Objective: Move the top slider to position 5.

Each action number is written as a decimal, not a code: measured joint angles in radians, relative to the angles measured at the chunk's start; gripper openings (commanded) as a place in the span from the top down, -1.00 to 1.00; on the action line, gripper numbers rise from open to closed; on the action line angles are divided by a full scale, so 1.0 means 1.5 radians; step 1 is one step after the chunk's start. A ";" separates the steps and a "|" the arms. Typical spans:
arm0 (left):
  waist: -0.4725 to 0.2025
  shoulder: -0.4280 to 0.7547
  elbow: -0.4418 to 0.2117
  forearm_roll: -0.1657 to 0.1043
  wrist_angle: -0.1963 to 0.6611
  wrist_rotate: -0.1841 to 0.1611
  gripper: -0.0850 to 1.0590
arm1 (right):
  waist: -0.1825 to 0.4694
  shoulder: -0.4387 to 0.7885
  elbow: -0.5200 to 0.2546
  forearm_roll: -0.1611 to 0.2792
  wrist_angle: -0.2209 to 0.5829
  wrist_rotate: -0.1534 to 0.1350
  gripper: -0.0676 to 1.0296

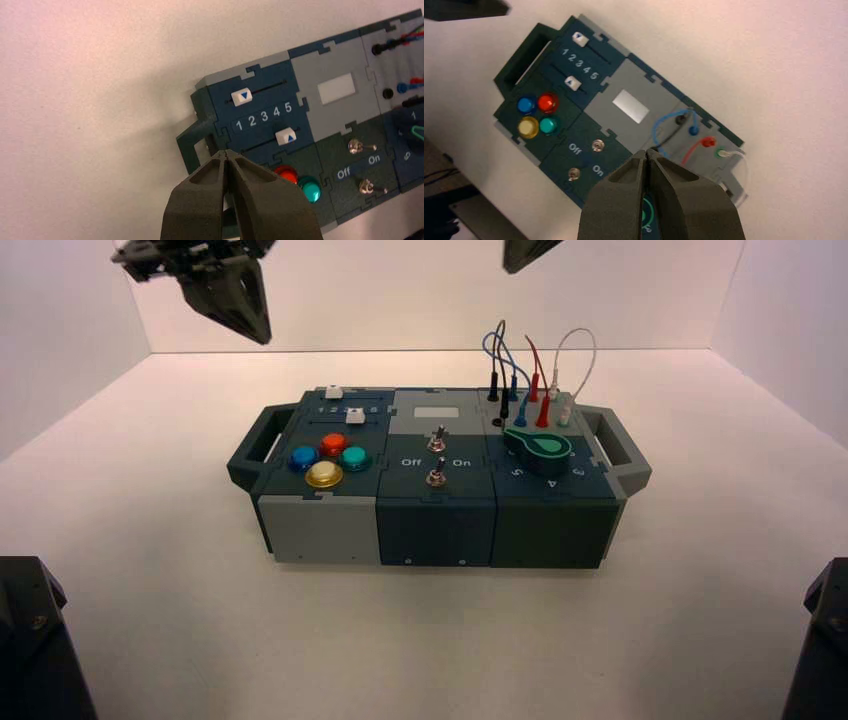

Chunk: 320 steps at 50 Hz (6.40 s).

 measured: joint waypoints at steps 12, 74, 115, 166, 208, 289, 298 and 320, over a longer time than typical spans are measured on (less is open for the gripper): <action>-0.002 0.080 -0.030 -0.055 -0.001 0.000 0.91 | 0.039 0.044 -0.016 0.012 0.008 -0.041 0.92; -0.032 0.205 -0.079 -0.081 -0.082 -0.001 0.91 | 0.046 0.074 -0.041 0.048 -0.024 -0.057 0.92; -0.057 0.236 -0.098 -0.086 -0.077 0.000 0.91 | 0.041 0.136 -0.041 0.047 -0.062 -0.057 0.92; -0.094 0.237 -0.115 -0.097 -0.060 -0.001 0.91 | 0.021 0.135 -0.028 0.045 -0.062 -0.049 0.92; -0.121 0.242 -0.117 -0.110 -0.060 -0.001 0.91 | 0.015 0.129 -0.016 0.048 -0.062 -0.047 0.92; -0.137 0.246 -0.134 -0.107 -0.015 0.001 0.91 | 0.015 0.122 -0.014 0.048 -0.058 -0.047 0.92; -0.134 0.222 -0.134 -0.101 -0.001 0.001 0.91 | 0.015 0.122 -0.014 0.048 -0.059 -0.047 0.92; -0.080 0.211 -0.135 -0.089 0.001 0.001 0.91 | 0.015 0.123 -0.014 0.048 -0.058 -0.047 0.92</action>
